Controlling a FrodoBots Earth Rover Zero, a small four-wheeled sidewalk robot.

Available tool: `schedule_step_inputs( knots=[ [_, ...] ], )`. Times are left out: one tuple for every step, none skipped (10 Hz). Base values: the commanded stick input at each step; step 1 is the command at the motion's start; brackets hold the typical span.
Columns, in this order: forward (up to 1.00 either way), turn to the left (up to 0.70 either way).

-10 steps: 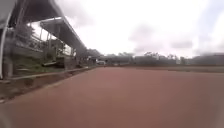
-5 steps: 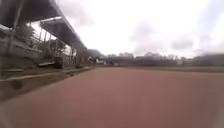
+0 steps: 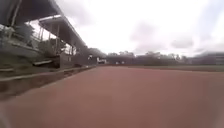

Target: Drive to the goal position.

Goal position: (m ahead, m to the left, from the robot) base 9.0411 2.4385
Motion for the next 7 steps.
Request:
schedule_step_inputs(
  knots=[
    [0.70,0.01],
    [0.70,0.01],
    [0.70,0.01],
    [0.70,0.01],
    [0.70,0.01],
    [0.70,0.01],
    [0.70,0.01]
  ],
)
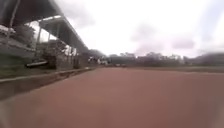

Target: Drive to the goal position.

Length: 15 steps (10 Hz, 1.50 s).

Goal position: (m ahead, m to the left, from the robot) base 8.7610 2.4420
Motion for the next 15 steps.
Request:
schedule_step_inputs(
  knots=[
    [0.70,0.01],
    [0.70,0.01],
    [0.70,0.01],
    [0.70,0.01],
    [0.70,0.01],
    [0.70,0.01],
    [0.70,0.01],
    [0.70,0.01],
    [0.70,0.01],
    [0.70,0.01],
    [0.70,0.01],
    [0.70,0.01],
    [0.70,0.01],
    [0.70,0.01],
    [0.70,0.01]
  ],
)
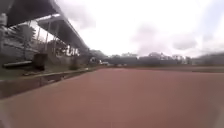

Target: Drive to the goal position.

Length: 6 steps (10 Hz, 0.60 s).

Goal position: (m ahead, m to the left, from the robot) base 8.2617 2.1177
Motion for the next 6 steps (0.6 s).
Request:
schedule_step_inputs(
  knots=[
    [0.70,0.01],
    [0.70,0.01],
    [0.70,0.01],
    [0.70,0.01],
    [0.70,0.01],
    [0.70,0.01]
  ],
)
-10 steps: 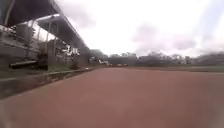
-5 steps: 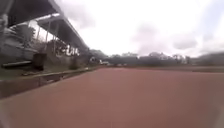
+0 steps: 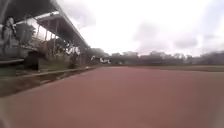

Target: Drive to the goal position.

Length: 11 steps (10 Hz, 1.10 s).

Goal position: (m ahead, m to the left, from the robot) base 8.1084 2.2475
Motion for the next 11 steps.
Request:
schedule_step_inputs(
  knots=[
    [0.70,0.01],
    [0.70,0.01],
    [0.70,0.01],
    [0.70,0.29],
    [0.70,0.32],
    [0.70,0.35],
    [0.70,0.36],
    [0.70,0.36],
    [0.70,0.01],
    [0.70,0.01],
    [0.70,0.01]
  ],
)
